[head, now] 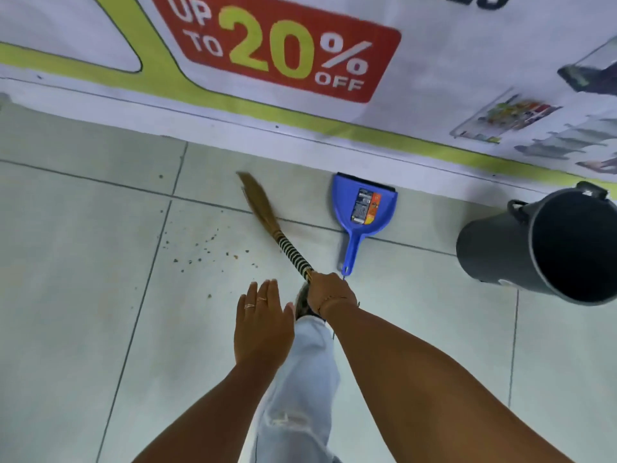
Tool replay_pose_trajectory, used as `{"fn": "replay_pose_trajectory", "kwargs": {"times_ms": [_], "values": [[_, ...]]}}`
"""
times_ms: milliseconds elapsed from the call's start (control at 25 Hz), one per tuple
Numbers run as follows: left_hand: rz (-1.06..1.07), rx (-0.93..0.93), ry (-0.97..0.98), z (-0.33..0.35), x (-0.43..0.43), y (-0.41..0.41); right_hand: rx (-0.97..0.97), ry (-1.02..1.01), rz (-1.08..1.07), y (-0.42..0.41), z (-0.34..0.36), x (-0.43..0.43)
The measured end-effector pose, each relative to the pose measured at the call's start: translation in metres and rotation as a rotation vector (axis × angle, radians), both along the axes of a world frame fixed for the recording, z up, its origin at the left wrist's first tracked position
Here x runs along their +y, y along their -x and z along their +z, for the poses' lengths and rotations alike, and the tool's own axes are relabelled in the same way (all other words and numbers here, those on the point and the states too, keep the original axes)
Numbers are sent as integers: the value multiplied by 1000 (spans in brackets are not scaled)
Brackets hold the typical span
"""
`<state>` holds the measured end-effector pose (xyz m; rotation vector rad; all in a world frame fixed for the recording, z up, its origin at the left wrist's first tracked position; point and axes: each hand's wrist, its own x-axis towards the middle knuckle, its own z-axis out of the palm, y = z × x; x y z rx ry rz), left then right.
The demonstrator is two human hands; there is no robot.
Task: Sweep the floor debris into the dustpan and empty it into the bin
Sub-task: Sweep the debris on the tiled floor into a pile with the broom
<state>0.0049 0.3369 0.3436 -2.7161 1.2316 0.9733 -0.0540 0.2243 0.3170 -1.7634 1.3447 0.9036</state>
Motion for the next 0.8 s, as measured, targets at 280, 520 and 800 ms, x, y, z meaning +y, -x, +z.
{"fn": "replay_pose_trajectory", "kwargs": {"times_ms": [280, 520, 800], "values": [[23, 0, 29, 15, 103, 0, -14, -9, 68, 10, 13, 115], [12, -45, 90, 34, 149, -26, -107, 121, 191, 20, 36, 156], [-87, 36, 149, 42, 173, -49, 76, 216, -219, 28, 39, 190]]}}
